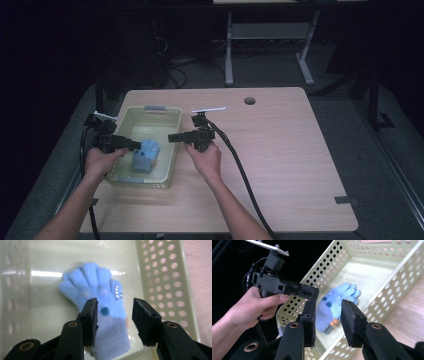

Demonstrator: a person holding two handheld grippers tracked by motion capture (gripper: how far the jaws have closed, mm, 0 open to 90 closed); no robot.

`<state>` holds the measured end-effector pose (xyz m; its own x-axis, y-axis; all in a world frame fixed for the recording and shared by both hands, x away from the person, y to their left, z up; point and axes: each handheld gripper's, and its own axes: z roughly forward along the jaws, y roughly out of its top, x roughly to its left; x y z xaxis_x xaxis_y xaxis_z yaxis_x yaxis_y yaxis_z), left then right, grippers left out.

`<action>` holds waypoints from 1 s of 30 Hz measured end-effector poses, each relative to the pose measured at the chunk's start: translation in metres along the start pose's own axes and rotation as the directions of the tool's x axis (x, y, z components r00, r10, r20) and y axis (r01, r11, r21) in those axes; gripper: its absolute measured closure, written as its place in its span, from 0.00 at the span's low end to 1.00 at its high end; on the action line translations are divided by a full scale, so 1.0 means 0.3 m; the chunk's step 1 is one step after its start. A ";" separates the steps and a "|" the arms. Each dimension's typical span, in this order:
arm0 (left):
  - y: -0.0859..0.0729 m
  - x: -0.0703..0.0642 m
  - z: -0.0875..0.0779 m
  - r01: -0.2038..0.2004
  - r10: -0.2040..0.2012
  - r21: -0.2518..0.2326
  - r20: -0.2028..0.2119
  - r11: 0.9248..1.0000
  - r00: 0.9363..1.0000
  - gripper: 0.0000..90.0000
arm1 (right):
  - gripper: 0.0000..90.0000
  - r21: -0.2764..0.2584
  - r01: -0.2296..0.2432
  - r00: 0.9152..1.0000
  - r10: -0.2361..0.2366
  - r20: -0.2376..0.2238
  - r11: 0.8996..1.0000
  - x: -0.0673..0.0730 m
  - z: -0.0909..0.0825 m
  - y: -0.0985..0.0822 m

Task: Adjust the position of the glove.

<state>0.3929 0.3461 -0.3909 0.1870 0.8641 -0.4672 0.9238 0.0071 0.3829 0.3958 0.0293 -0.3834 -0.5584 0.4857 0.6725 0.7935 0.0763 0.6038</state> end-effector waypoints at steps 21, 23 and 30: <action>0.011 -0.058 -0.022 -0.021 0.034 -0.085 0.150 0.996 0.988 0.54 | 0.61 -0.048 -0.049 0.998 0.051 0.040 0.998 -0.108 -0.149 0.006; 0.012 -0.063 -0.027 -0.032 0.047 -0.098 0.161 0.995 0.986 0.54 | 0.61 -0.052 -0.061 0.997 0.063 0.039 0.997 -0.118 -0.165 0.005; 0.023 -0.108 -0.037 -0.052 0.078 -0.131 0.200 0.990 0.977 0.51 | 0.58 -0.059 -0.060 0.996 0.063 0.056 0.996 -0.141 -0.212 0.008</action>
<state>0.3896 0.3238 -0.3644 0.3212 0.7441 -0.5858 0.8610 0.0281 0.5078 0.4059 -0.0465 -0.3833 -0.4930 0.5374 0.6842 0.8099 -0.0040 0.5866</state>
